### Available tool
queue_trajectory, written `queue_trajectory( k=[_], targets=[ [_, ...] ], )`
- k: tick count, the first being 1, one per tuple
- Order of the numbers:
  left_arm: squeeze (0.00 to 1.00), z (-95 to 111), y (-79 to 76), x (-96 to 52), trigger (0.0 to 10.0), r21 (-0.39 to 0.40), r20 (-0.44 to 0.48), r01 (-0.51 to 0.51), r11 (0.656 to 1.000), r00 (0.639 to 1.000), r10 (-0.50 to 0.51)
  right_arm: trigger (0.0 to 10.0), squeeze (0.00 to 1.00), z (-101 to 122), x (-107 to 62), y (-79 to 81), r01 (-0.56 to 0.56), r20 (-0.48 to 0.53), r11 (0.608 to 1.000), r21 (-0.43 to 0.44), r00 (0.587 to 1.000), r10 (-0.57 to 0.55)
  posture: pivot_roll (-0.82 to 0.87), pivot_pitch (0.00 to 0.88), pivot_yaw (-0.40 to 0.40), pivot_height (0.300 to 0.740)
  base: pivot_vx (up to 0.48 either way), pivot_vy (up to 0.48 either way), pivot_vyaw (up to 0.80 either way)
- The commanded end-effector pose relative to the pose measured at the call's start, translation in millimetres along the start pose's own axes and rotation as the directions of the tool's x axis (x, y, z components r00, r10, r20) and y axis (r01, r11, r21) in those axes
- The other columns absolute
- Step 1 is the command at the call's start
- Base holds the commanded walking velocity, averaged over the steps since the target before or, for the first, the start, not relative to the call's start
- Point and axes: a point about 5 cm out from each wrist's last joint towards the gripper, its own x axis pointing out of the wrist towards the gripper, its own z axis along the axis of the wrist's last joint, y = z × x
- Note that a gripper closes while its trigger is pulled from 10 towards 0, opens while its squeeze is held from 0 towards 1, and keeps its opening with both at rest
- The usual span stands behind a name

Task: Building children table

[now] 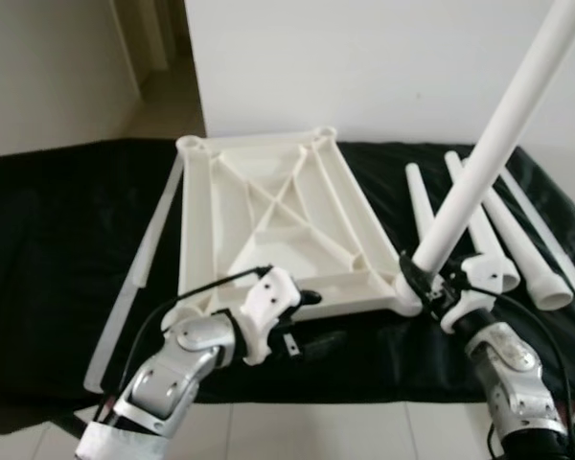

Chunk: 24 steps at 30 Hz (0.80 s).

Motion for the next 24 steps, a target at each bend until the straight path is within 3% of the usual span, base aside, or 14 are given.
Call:
queue_trajectory(
  k=[1, 4, 6, 8, 10, 13, 16, 24],
  targets=[
    [0.0, -0.9, 1.1, -1.9, 10.0, 0.006, -0.013, -0.036, 0.999, 0.999, 0.036, 10.0, 0.0, -12.6, -4.6, 3.3, 0.017, -0.06, 0.999, 0.034, 0.998, -0.015, 0.01, 0.0, 0.007, 0.74, 0.0, 0.0, 0.0],
    [0.0, -1.3, 0.5, -1.9, 10.0, 0.002, -0.013, -0.037, 0.999, 0.999, 0.037, 10.0, 0.0, -15.4, -2.8, 14.5, 0.08, -0.088, 0.996, 0.045, 0.993, -0.076, 0.01, 0.0, 0.002, 0.74, 0.0, 0.0, 0.0],
    [0.0, -1.8, -0.7, -0.9, 10.0, -0.003, -0.012, -0.038, 0.999, 0.999, 0.038, 10.0, 0.0, -14.7, 0.2, 34.2, 0.227, -0.101, 0.97, 0.085, 0.971, -0.218, 0.01, 0.0, -0.004, 0.74, 0.0, 0.0, 0.0],
    [0.0, -1.8, -0.9, -0.8, 10.0, -0.003, -0.012, -0.038, 0.999, 0.999, 0.038, 10.0, 0.0, -14.0, 0.4, 36.3, 0.239, -0.102, 0.967, 0.092, 0.968, -0.229, 0.01, 0.0, -0.004, 0.74, 0.0, 0.0, 0.0],
    [0.0, -1.7, -1.2, 1.0, 10.0, -0.003, -0.012, -0.037, 0.999, 0.999, 0.037, 10.0, 0.0, -17.8, 4.6, 43.4, 0.393, -0.152, 0.914, 0.099, 0.914, -0.377, 0.01, 0.0, -0.008, 0.74, 0.0, 0.0, 0.0],
    [0.0, -0.4, -1.8, 1.6, 10.0, -0.006, -0.007, -0.03, 1.0, 1.0, 0.03, 10.0, 0.0, -18.9, 8.5, 51.9, 0.478, -0.184, 0.877, 0.053, 0.868, -0.462, 0.02, 0.0, -0.009, 0.74, 0.0, 0.0, 0.0],
    [0.0, 0.0, -1.9, 0.7, 10.0, -0.004, -0.007, -0.026, 1.0, 1.0, 0.026, 10.0, 0.0, -18.0, 8.4, 56.6, 0.523, -0.189, 0.849, 0.073, 0.843, -0.503, 0.02, 0.0, -0.01, 0.74, 0.0, 0.0, 0.0],
    [0.0, -1.1, 0.3, -1.0, 10.0, -0.002, -0.013, -0.031, 1.0, 0.999, 0.031, 10.0, 0.0, -16.6, 12.7, 67.0, 0.481, -0.188, 0.875, 0.058, 0.866, -0.464, 0.03, 0.0, -0.018, 0.74, 0.0, 0.0, 0.0]
  ],
)
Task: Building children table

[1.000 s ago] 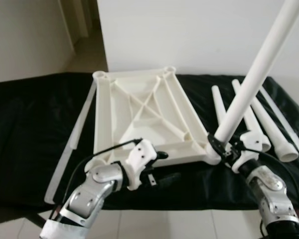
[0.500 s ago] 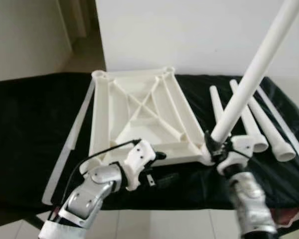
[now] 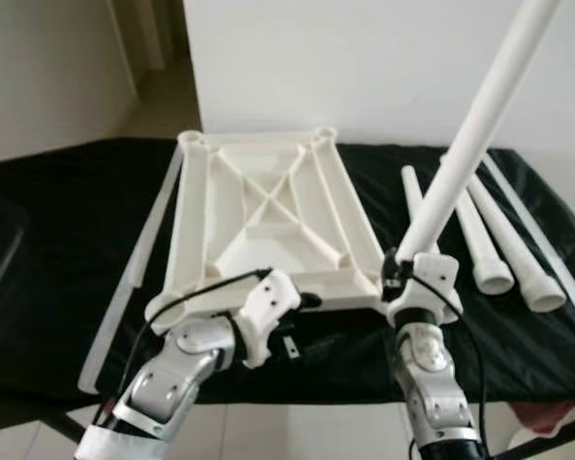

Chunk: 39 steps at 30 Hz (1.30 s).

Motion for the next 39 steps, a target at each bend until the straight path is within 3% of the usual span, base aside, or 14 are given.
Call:
queue_trajectory(
  k=[1, 5, 9, 11, 14, 18, 21, 22, 26, 32, 34, 39],
  targets=[
    [0.0, 0.0, 2.8, -1.2, 10.0, 0.004, -0.01, -0.035, 0.999, 0.999, 0.035, 10.0, 1.0, -11.7, -6.6, 7.3, -0.035, -0.058, 0.998, 0.043, 0.998, 0.037, 0.03, 0.0, -0.021, 0.74, 0.0, 0.0, 0.0],
    [0.0, 0.9, 2.4, -0.9, 10.0, 0.0, -0.004, -0.036, 0.999, 0.999, 0.036, 10.0, 1.0, -3.8, -7.9, 11.5, -0.111, -0.004, 0.991, 0.077, 0.994, 0.111, 0.03, 0.0, -0.023, 0.74, 0.0, 0.0, 0.0],
    [0.0, 2.3, 1.5, 0.8, 10.0, -0.008, 0.005, -0.034, 0.999, 0.999, 0.034, 10.0, 1.0, 5.3, -2.0, 4.0, -0.173, 0.032, 0.984, 0.032, 0.985, 0.172, 0.03, 0.0, -0.026, 0.74, 0.0, 0.0, 0.0],
    [0.0, 2.8, 1.4, 1.7, 10.0, -0.009, 0.008, -0.031, 0.999, 0.999, 0.031, 10.0, 0.0, 7.9, 1.3, -1.3, -0.231, 0.031, 0.973, 0.015, 0.973, 0.231, 0.03, 0.0, -0.025, 0.74, 0.0, 0.0, 0.0],
    [0.0, 3.0, 2.4, 2.6, 10.0, -0.006, 0.008, -0.034, 0.999, 0.999, 0.034, 10.0, 0.0, 9.2, 2.5, -3.2, -0.326, 0.025, 0.945, 0.002, 0.945, 0.325, 0.03, 0.0, -0.026, 0.74, 0.0, 0.0, 0.0],
    [0.0, 3.8, 2.9, 2.4, 10.0, -0.016, 0.02, -0.032, 0.999, 0.999, 0.032, 10.0, 0.0, 4.7, 7.8, -19.3, -0.545, -0.049, 0.83, -0.117, 0.838, 0.543, 0.02, 0.0, -0.015, 0.74, 0.0, 0.0, 0.0],
    [0.0, 4.9, 2.7, 2.9, 10.0, -0.017, 0.022, -0.02, 1.0, 1.0, 0.02, 10.0, 0.0, 3.0, 11.0, -29.2, -0.633, -0.107, 0.757, -0.161, 0.774, 0.624, 0.01, 0.0, -0.007, 0.74, 0.0, 0.0, 0.0],
    [0.0, 4.9, 2.7, 2.9, 10.0, -0.017, 0.022, -0.02, 1.0, 1.0, 0.02, 10.0, 0.0, 3.0, 11.0, -29.2, -0.633, -0.107, 0.757, -0.161, 0.774, 0.624, 0.01, 0.0, -0.007, 0.74, 0.0, 0.0, 0.0],
    [0.0, 6.4, 4.0, 2.8, 10.0, -0.021, 0.028, -0.015, 1.0, 0.999, 0.015, 10.0, 0.0, 8.5, 19.2, -42.1, -0.697, -0.154, 0.689, -0.199, 0.717, 0.68, 0.01, 0.0, -0.005, 0.74, 0.0, 0.0, 0.0],
    [0.0, 5.1, 2.7, 3.2, 10.0, -0.02, 0.021, -0.006, 1.0, 1.0, 0.006, 10.0, 0.0, 10.6, 23.4, -46.1, -0.731, -0.192, 0.641, -0.231, 0.681, 0.707, 0.01, 0.0, -0.007, 0.74, 0.0, 0.0, 0.0],
    [0.0, 5.2, 0.4, 5.2, 10.0, -0.013, 0.018, 0.004, 1.0, 1.0, -0.004, 10.0, 0.0, 11.7, 27.1, -47.2, -0.758, -0.22, 0.601, -0.253, 0.65, 0.727, 0.02, 0.0, -0.01, 0.74, 0.0, 0.0, 0.0],
    [0.0, 0.7, -2.2, 7.2, 10.0, 0.016, -0.008, 0.011, 1.0, 1.0, -0.011, 10.0, 0.0, 12.7, 32.1, -48.5, -0.782, -0.231, 0.573, -0.246, 0.622, 0.748, 0.03, 0.0, -0.015, 0.74, 0.0, 0.0, 0.0]
  ],
)
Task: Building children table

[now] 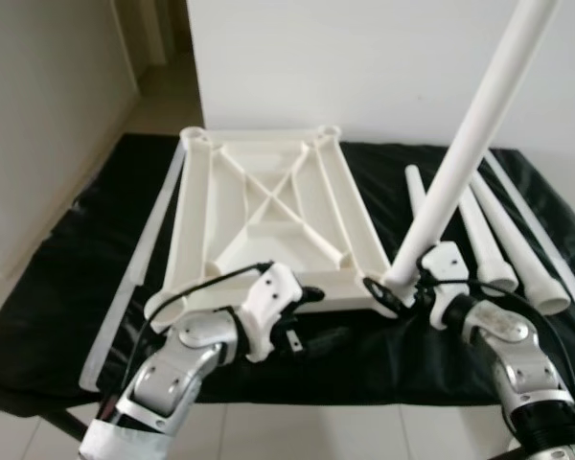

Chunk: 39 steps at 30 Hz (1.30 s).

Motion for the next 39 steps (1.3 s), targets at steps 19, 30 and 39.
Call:
queue_trajectory(
  k=[19, 30, 39],
  targets=[
    [0.0, -4.5, 10.4, 1.8, 10.0, 0.074, -0.053, -0.055, 0.996, 0.997, 0.059, 10.0, 0.0, -17.0, 5.2, 10.3, 0.102, 0.02, 0.982, 0.16, 0.994, -0.106, 0.03, 0.0, -0.032, 0.74, 0.0, 0.0, 0.0],
    [0.0, -3.7, 13.2, 0.1, 10.0, 0.078, -0.049, -0.054, 0.996, 0.997, 0.058, 10.0, 0.0, -27.0, 4.6, 22.3, 0.192, 0.03, 0.937, 0.293, 0.977, -0.21, 0.02, 0.0, -0.018, 0.74, 0.0, 0.0, 0.0],
    [0.0, -3.3, 14.4, -0.6, 10.0, 0.082, -0.05, -0.045, 0.996, 0.998, 0.049, 10.0, 0.0, -25.6, 19.4, 17.3, 0.294, -0.018, 0.857, 0.422, 0.948, -0.317, 0.02, 0.0, -0.013, 0.74, 0.0, 0.0, 0.0]
  ],
)
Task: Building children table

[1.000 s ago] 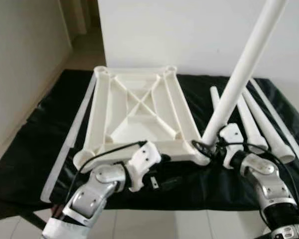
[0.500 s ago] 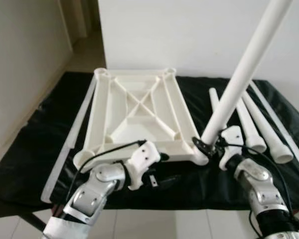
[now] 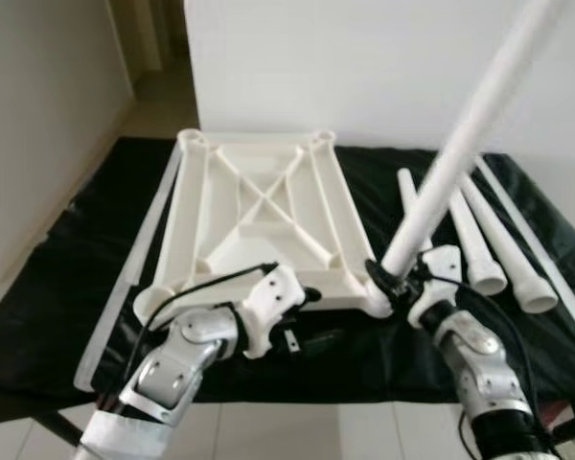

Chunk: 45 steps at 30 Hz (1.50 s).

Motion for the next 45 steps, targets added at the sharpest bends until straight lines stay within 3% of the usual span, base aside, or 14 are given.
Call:
queue_trajectory(
  k=[1, 9, 14, 17, 22, 23, 25, 26, 28, 29, 31, 42, 43, 45],
  targets=[
    [0.0, -0.3, 2.5, -1.5, 10.0, 0.013, -0.004, -0.018, 1.0, 1.0, 0.018, 10.0, 0.0, -16.0, -1.6, -0.7, 0.051, -0.064, 0.991, 0.125, 0.997, -0.043, 0.02, 0.0, -0.017, 0.74, 0.0, 0.0, 0.0],
    [0.0, 0.2, 3.6, -3.4, 10.0, 0.009, -0.002, -0.034, 0.999, 0.999, 0.034, 10.0, 0.0, -19.7, -0.6, 8.0, 0.055, -0.068, 0.991, 0.119, 0.997, -0.047, 0.03, 0.0, -0.025, 0.74, 0.0, 0.0, 0.0],
    [0.0, -1.4, 2.7, -5.0, 10.0, 0.001, -0.004, -0.039, 0.999, 0.999, 0.039, 10.0, 0.0, -17.2, -1.7, 15.6, 0.142, -0.039, 0.987, 0.074, 0.989, -0.14, 0.03, 0.0, -0.031, 0.74, 0.0, 0.0, 0.0],
    [0.0, -1.6, 2.8, -5.3, 10.0, 0.0, -0.003, -0.043, 0.999, 0.999, 0.043, 10.0, 0.0, -13.4, -2.9, 20.1, 0.262, -0.004, 0.962, 0.078, 0.965, -0.262, 0.03, 0.0, -0.033, 0.74, 0.0, 0.0, 0.0],
    [0.0, -1.4, 2.9, -5.3, 10.0, -0.004, -0.002, -0.043, 0.999, 0.999, 0.043, 10.0, 0.0, -11.1, -4.2, 23.6, 0.373, -0.003, 0.926, 0.056, 0.928, -0.373, 0.03, 0.0, -0.033, 0.74, 0.0, 0.0, 0.0],
    [0.0, -1.2, 3.3, -5.1, 10.0, -0.005, 0.0, -0.044, 0.999, 0.999, 0.044, 10.0, 0.0, -7.7, -5.3, 30.9, 0.467, 0.006, 0.883, 0.047, 0.884, -0.467, 0.03, 0.0, -0.032, 0.74, 0.0, 0.0, 0.0],
    [0.0, -1.2, 3.3, -5.1, 10.0, -0.005, 0.0, -0.044, 0.999, 0.999, 0.044, 10.0, 0.0, -7.7, -5.3, 30.9, 0.467, 0.006, 0.883, 0.047, 0.884, -0.467, 0.03, 0.0, -0.032, 0.74, 0.0, 0.0, 0.0],
    [0.0, -0.9, 3.8, -5.0, 10.0, -0.006, 0.001, -0.043, 0.999, 0.999, 0.043, 10.0, 0.0, -3.9, -5.1, 41.0, 0.512, 0.012, 0.853, 0.106, 0.857, -0.516, 0.02, 0.0, -0.032, 0.74, 0.0, 0.0, 0.0],
    [0.0, -0.7, 4.0, -5.2, 10.0, -0.006, 0.002, -0.043, 0.999, 0.999, 0.043, 10.0, 0.0, -2.4, -5.3, 45.1, 0.531, 0.009, 0.835, 0.144, 0.843, -0.538, 0.02, 0.0, -0.032, 0.74, 0.0, 0.0, 0.0],
    [0.0, -0.7, 4.0, -5.2, 10.0, -0.006, 0.002, -0.043, 0.999, 0.999, 0.043, 10.0, 0.0, -2.4, -5.3, 45.1, 0.531, 0.009, 0.835, 0.144, 0.843, -0.538, 0.02, 0.0, -0.032, 0.74, 0.0, 0.0, 0.0],
    [0.0, -0.6, 5.6, -5.7, 10.0, -0.006, 0.002, -0.046, 0.999, 0.999, 0.046, 10.0, 0.0, 0.0, -3.1, 59.7, 0.518, 0.019, 0.841, 0.155, 0.85, -0.527, 0.02, 0.0, -0.031, 0.74, 0.0, 0.0, 0.0],
    [0.0, 2.5, 15.4, -3.3, 10.0, 0.029, -0.001, -0.03, 0.999, 1.0, 0.03, 10.0, 0.0, 3.7, -10.8, 64.7, 0.467, 0.036, 0.875, 0.132, 0.879, -0.475, 0.0, 0.0, -0.018, 0.74, 0.0, 0.0, 0.0],
    [0.0, 3.9, 18.2, -2.9, 10.0, 0.035, 0.002, -0.035, 0.999, 0.999, 0.035, 10.0, 1.0, 5.3, -11.5, 65.4, 0.461, 0.045, 0.877, 0.139, 0.881, -0.47, 0.0, 0.0, -0.016, 0.74, 0.0, 0.0, 0.0],
    [0.0, 4.8, 20.1, -2.7, 10.0, 0.039, 0.003, -0.039, 0.998, 0.999, 0.039, 10.0, 1.0, 6.3, -11.9, 65.9, 0.455, 0.051, 0.879, 0.145, 0.883, -0.466, 0.0, 0.0, -0.016, 0.74, 0.0, 0.0, 0.0]
  ],
)
